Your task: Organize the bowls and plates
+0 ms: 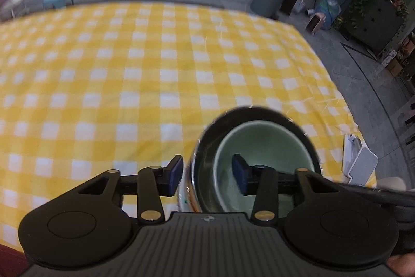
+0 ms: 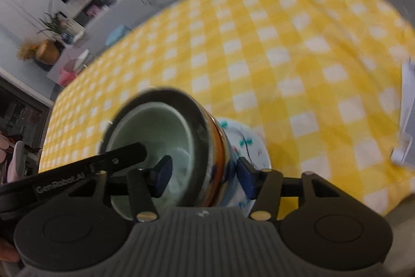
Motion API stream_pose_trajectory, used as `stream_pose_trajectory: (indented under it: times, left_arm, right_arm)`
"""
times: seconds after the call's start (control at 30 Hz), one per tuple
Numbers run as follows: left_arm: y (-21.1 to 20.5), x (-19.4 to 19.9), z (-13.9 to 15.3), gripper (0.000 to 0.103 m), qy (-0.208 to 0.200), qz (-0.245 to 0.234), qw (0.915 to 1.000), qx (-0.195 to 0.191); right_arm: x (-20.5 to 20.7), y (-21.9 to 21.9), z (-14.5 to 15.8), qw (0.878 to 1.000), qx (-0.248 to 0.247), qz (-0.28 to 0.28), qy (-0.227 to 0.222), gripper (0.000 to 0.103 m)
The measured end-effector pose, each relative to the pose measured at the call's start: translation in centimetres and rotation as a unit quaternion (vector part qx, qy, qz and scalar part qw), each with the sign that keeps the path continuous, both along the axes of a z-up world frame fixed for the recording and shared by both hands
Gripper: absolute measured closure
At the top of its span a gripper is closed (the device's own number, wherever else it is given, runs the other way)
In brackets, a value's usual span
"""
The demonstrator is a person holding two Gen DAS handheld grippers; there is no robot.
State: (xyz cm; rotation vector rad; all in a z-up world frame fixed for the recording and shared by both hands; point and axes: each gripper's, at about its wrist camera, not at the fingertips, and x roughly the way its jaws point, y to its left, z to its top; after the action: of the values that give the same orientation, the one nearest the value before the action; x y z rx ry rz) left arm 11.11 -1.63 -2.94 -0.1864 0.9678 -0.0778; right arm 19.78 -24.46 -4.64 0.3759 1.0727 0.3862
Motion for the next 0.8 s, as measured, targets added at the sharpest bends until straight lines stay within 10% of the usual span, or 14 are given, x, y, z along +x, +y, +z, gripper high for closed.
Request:
stream_pose_trajectory:
  times: [0.13, 0.4, 0.8]
  left_arm:
    - [0.1, -2.7, 3.2, 0.015, -0.069, -0.008, 0.9966, 0.045]
    - [-0.3, -8.6, 7.0, 0.015, -0.140, -0.026, 0.9889, 0.044]
    - [0.5, -12.7, 4.9, 0.018, -0.166, 0.031, 0.9844, 0.051]
  right_arm:
    - [-2.5, -1.2, 3.0, 0.997, 0.000, -0.024, -0.073, 0.010]
    - [-9.9, -0.6, 6.9, 0.983, -0.061, -0.045, -0.166, 0.005]
    - [-15.3, 2.0, 4.0, 0.981, -0.114, -0.017, -0.158, 0.004]
